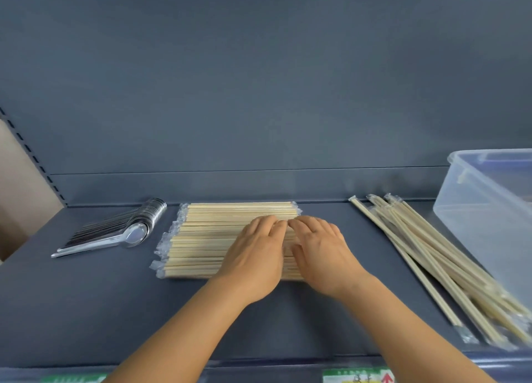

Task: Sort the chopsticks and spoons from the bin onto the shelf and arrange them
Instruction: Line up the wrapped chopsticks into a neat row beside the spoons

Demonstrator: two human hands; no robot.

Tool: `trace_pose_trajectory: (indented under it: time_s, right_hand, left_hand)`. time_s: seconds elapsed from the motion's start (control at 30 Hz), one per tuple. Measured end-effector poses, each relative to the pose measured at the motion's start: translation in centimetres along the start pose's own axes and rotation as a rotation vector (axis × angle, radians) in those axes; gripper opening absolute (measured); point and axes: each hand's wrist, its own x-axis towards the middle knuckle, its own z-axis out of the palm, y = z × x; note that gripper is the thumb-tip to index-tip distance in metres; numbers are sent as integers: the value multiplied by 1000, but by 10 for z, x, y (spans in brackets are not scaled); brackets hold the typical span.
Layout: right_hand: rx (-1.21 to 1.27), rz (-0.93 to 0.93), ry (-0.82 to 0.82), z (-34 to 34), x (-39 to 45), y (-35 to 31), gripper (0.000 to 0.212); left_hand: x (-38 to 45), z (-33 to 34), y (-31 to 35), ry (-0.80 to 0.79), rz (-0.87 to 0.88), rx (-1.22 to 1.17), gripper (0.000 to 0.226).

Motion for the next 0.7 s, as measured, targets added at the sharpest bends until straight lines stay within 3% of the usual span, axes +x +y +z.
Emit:
trace_pose_trajectory:
  time_s: [0.13, 0.47, 0.7]
  right_hand:
    - [-38, 97, 17, -15, -19, 36, 48]
    - [-201, 425, -48, -31, -56, 112, 44]
    - [-115, 374, -85, -37, -55, 120, 37]
  left_hand:
    - [18, 14, 41, 24, 28, -58, 44]
    - [51, 56, 112, -127, 51, -73, 47]
    - [56, 68, 121, -145, 27, -112, 49]
